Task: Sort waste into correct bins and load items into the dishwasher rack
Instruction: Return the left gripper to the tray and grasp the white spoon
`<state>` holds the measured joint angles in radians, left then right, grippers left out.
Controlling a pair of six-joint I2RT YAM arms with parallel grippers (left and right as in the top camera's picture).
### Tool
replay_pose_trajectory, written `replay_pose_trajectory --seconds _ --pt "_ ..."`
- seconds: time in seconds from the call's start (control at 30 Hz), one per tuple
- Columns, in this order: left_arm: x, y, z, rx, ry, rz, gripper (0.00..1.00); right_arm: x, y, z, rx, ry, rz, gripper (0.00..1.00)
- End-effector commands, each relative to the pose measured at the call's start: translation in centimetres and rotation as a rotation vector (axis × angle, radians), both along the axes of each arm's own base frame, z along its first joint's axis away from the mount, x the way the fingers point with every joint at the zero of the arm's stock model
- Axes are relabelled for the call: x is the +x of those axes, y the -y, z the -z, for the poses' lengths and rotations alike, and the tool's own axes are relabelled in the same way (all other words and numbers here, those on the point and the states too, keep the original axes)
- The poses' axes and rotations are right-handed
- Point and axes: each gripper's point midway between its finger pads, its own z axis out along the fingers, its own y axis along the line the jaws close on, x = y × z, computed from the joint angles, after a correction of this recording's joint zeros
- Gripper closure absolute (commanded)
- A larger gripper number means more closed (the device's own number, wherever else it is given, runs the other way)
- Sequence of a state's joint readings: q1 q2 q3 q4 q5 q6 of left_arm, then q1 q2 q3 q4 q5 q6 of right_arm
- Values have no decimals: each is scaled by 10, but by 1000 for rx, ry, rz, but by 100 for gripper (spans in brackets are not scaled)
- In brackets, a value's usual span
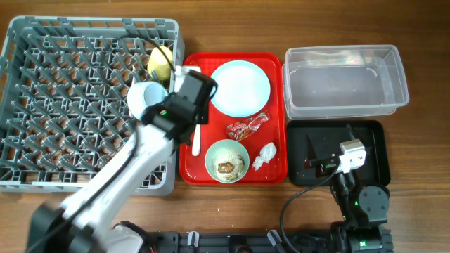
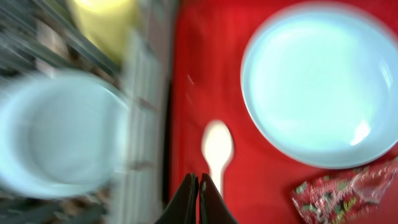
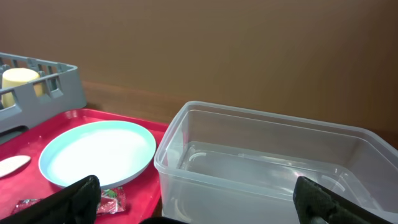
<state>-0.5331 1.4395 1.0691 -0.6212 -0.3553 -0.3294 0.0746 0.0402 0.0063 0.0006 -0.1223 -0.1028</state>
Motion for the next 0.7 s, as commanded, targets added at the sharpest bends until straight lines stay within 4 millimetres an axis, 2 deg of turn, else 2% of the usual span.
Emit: replay_pose_trajectory --seconds 0.0,0.03,0.07,0.1,0.13,0.17,0.2,0.27,0.3,0.43,0.5,0.53,0.67 --pt "-2 -25 -65 46 178 -10 91 0 3 -2 -2 9 16 0" --pt "-12 -2 -69 -77 152 87 85 0 3 -2 -2 9 16 0" --pt "-19 10 -60 -130 96 134 70 0 3 -2 -2 9 16 0" --pt "-21 11 -49 -147 63 109 58 0 3 -2 -2 9 16 0" --pt "-21 11 -37 -155 31 77 52 0 3 -2 -2 9 16 0" --pt "-20 12 -21 -151 -10 54 41 0 3 -2 -2 9 16 0" --pt "-17 14 -1 -130 -63 54 37 0 3 -2 -2 9 16 0" --pt "-14 21 27 -116 -133 62 38 0 3 -2 -2 9 16 0" --pt "-10 27 52 -106 -187 67 43 0 3 -2 -2 9 16 0" --pt "-2 30 112 -45 -281 53 50 0 3 -2 -2 9 16 0" --pt "6 31 129 -29 -274 44 50 0 3 -2 -2 9 16 0" --pt "11 34 136 -34 -266 46 54 0 3 -2 -2 9 16 1" --pt "20 31 141 -9 -232 27 56 0 3 -2 -2 9 16 0"
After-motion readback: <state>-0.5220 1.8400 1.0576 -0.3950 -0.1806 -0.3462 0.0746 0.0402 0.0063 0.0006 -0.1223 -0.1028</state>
